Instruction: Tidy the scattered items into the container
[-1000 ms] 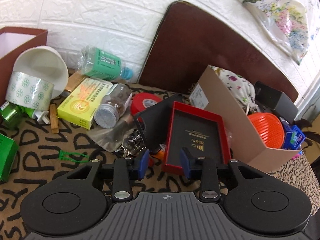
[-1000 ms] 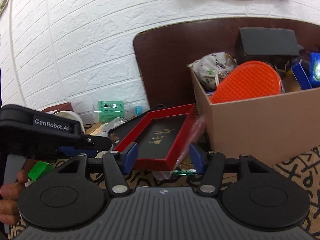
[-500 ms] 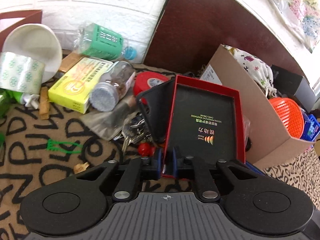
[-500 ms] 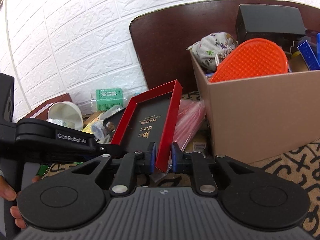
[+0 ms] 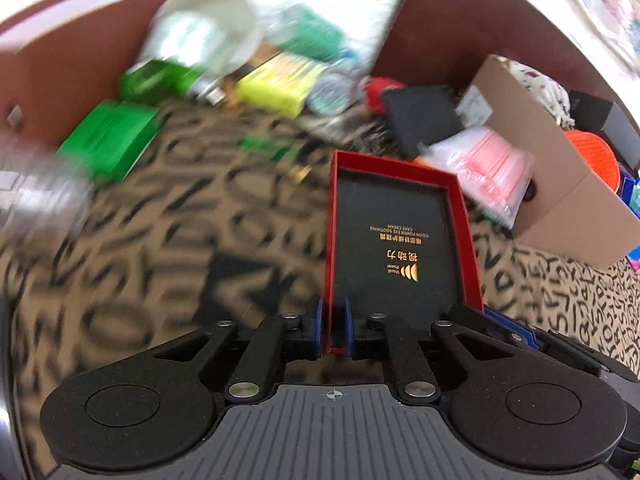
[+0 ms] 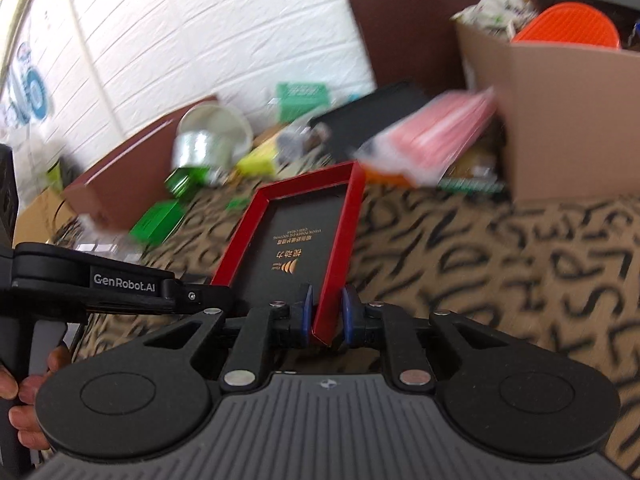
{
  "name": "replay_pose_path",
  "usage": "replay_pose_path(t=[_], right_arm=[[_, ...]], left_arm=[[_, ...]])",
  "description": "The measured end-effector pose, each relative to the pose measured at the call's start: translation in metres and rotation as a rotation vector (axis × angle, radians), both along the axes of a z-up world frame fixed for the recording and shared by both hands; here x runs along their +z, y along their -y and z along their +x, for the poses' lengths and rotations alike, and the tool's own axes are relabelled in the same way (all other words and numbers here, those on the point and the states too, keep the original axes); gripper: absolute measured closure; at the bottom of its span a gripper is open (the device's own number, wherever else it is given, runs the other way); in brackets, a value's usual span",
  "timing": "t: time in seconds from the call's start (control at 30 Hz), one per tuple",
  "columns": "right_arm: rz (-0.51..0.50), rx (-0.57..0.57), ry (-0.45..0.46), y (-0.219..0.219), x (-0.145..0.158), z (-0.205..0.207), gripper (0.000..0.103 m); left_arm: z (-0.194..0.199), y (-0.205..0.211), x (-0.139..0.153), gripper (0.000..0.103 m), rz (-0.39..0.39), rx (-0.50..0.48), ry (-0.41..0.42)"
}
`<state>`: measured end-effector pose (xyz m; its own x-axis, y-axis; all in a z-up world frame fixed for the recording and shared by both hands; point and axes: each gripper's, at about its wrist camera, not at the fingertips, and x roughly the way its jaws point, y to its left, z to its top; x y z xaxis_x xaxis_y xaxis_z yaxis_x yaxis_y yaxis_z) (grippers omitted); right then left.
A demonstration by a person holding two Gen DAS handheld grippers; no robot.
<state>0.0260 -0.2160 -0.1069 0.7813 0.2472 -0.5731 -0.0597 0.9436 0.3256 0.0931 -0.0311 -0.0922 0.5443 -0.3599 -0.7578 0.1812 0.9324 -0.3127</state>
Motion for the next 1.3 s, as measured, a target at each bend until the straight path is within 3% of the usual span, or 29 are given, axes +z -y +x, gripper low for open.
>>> replay_pose_path(t=[0.2,0.43,0.63,0.77,1.03,1.1,1.17,1.3], right_arm=[[-0.007,0.074,-0.034,-0.018,0.000,-0.024,0.085],[-0.036,0.128,-0.051,-0.024,0.003,-0.056,0.083],[-0.056,0.122,-0.053,-0.025,0.005,-0.051,0.078],[-0.091,0.118,-0.047,-0.027,0.005,-0.043,0.077],[-0.197,0.122,-0.033,-0.037,0.007,-0.030,0.077],[-0.197,0.114,-0.041,-0.036,0.007,-0.026,0.070],[-0.198,0.105,-0.045,-0.035,0.007,-0.023,0.065],[-0.206,0.097,-0.048,-0.036,0.008,-0.018,0.066]], left_arm=[[-0.033,-0.023,0.001,0.095,0.003,0.030,-0.007],[-0.064,-0.032,0.002,0.093,0.013,-0.001,-0.021],[-0.061,-0.032,0.002,0.055,-0.021,0.012,-0.008],[-0.054,-0.025,0.003,0.047,0.011,-0.003,0.019],[-0.041,-0.015,0.002,0.046,0.051,-0.012,0.035],[-0.039,-0.013,0.003,0.048,0.068,-0.022,0.036],[-0.037,-0.011,0.003,0.071,0.084,-0.033,0.035],[-0.033,-0.010,0.002,0.072,0.075,-0.040,0.022]])
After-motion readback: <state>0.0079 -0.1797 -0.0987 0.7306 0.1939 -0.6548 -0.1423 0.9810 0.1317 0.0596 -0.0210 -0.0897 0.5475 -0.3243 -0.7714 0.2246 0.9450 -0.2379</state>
